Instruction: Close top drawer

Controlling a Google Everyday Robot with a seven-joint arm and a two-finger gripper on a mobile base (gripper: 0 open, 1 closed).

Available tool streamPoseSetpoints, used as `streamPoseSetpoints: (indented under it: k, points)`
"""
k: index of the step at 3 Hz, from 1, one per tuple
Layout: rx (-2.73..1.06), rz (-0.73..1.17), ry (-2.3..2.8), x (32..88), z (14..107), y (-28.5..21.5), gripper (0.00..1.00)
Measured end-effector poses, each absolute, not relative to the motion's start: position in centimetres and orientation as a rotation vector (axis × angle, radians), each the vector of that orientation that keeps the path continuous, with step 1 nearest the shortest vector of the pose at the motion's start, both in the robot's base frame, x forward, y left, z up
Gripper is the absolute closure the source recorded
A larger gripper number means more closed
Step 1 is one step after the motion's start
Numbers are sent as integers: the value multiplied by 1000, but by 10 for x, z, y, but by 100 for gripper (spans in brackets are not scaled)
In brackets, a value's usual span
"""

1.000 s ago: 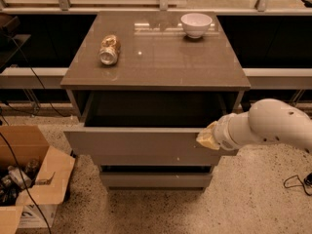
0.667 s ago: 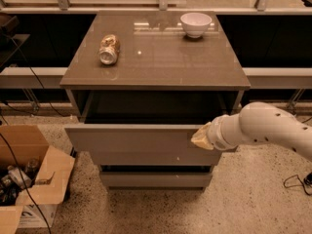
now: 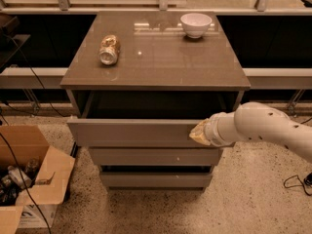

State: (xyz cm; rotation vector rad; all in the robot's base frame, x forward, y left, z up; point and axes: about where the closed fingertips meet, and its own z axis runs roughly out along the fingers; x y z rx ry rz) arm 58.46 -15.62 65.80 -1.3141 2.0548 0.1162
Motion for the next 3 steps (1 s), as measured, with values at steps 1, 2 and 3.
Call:
streamPoseSetpoints:
  k: [1,2,3]
  points:
    - [-1310,112,2046,591,657,-155,19]
    - [-1300,101,2023,609,653,-150,0]
    - [-1300,101,2023,609,653,-150,0]
